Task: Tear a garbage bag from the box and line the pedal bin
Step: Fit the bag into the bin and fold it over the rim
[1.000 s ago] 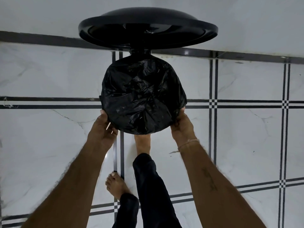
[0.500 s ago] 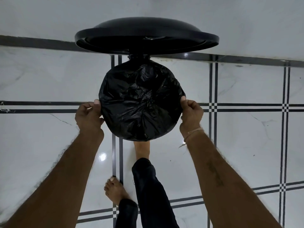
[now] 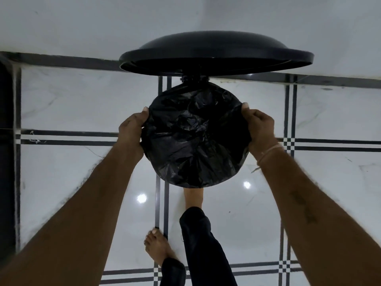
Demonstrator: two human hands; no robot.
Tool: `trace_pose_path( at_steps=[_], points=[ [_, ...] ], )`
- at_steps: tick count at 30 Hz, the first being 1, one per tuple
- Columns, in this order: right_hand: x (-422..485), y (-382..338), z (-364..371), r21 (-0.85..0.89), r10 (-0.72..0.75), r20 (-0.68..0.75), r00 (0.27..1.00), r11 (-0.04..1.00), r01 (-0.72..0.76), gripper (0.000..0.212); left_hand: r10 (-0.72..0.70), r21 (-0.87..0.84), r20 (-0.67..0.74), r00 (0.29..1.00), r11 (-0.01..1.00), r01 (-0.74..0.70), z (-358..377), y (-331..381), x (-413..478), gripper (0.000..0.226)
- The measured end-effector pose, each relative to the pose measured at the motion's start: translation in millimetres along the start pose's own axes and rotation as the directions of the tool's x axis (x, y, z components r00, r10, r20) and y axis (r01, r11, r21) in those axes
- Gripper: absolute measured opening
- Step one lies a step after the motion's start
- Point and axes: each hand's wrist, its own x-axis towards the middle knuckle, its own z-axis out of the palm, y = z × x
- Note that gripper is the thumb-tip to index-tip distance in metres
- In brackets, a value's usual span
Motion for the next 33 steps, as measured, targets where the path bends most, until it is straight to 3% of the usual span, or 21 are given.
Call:
trace_pose_path(
  at_steps=[5,9,15,19,21,26,30,33],
  points=[
    [29,-13,4,0.010,0.188,0.061,0.980,0.982,-0.189,0.036,-0.095,0.109,0.080,0.992,0.990,0.086,-6,12,16,0.041],
    [34,-37,14,-0.102,0.217,0.175,0.960,0.974,-0.201,0.063,-0.162,0.216,0.145,0.976,0.968,0.128,4,31,23,0.059],
    [48,-54,26,-0.209,0.247,0.281,0.928,0.959,-0.192,0.035,-0.269,0.201,0.100,0.958,0.948,0.245,20,46,53,0.035],
    [69,-43,33,-0.322,0.289,0.280,0.916,0.927,-0.194,0.034,-0.359,0.277,0.097,0.928,0.906,0.322,25,42,62,0.029],
    [73,-38,30,-0.340,0.291,0.300,0.908,0.922,-0.183,0.035,-0.329,0.262,0.111,0.938,0.920,0.292,24,39,59,0.032],
    [80,-37,21,-0.312,0.333,0.390,0.859,0.925,-0.217,0.072,-0.297,0.241,0.211,0.931,0.939,0.245,20,45,55,0.044],
    [58,-37,22,-0.270,0.252,0.248,0.936,0.945,-0.183,0.051,-0.248,0.142,0.112,0.962,0.963,0.231,20,37,48,0.040],
    [21,-25,-3,-0.168,0.154,0.180,0.972,0.978,-0.124,0.052,-0.125,-0.004,0.090,0.988,0.992,0.125,2,23,28,0.027]
  ],
)
